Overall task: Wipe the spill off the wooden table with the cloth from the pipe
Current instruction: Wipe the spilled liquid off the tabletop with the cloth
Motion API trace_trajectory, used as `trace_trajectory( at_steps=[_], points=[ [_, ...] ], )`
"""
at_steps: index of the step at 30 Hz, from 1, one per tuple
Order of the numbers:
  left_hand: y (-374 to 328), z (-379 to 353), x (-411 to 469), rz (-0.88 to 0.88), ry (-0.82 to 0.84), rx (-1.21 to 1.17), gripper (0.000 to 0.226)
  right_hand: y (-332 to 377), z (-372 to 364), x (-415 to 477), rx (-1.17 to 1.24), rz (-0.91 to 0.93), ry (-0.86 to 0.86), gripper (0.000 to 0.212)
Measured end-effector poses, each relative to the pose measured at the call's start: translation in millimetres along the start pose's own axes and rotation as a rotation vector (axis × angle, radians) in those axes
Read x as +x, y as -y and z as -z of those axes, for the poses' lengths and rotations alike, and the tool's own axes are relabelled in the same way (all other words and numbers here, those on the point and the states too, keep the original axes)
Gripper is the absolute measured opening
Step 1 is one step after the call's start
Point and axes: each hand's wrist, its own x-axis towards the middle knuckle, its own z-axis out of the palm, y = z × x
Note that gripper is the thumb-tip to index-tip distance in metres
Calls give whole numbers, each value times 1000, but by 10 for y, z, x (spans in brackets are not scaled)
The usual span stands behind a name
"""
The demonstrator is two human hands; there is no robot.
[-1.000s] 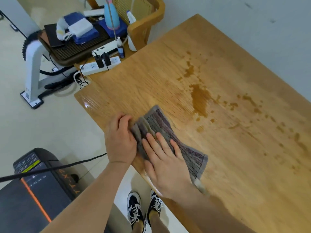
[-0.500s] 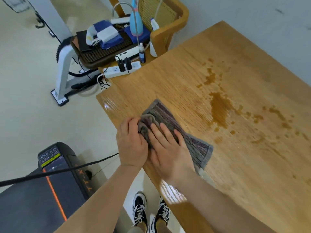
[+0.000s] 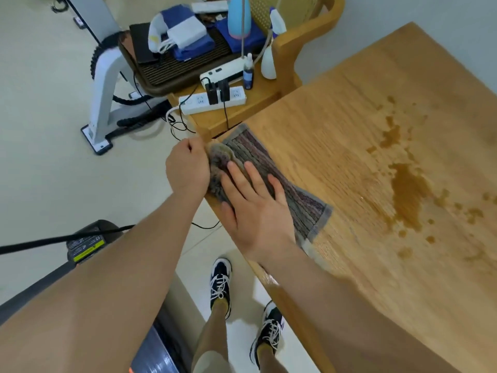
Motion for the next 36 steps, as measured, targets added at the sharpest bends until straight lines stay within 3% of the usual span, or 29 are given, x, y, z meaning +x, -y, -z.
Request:
trace_trajectory(
  at_steps=[5, 8, 13, 19, 22, 28, 31, 36],
  points=[
    [82, 1, 37, 106, 29, -159, 39, -29, 21, -460, -49, 78, 22, 49],
    [74, -10, 41, 131, 44, -234, 37, -113, 55, -276, -42, 137, 57, 48],
    [73, -8, 35, 107, 80, -206, 35, -34, 105, 676, -67, -139, 4, 53],
    [89, 36, 43, -8, 120, -55, 35, 69, 42, -135, -67, -22, 61, 52],
    [51, 6, 58, -128, 122, 71, 36, -95, 69, -114, -43, 8, 72, 51],
    [-265, 44, 193, -350, 327, 354, 35, -82, 125, 666, 3, -368, -56, 53],
    [-518, -132, 265, -363, 407, 430, 38, 98, 59, 217, 16, -330, -60, 54],
    [-548, -235, 221, -438, 354, 428, 39, -237, 120, 15, 22, -191, 14, 54]
  ],
)
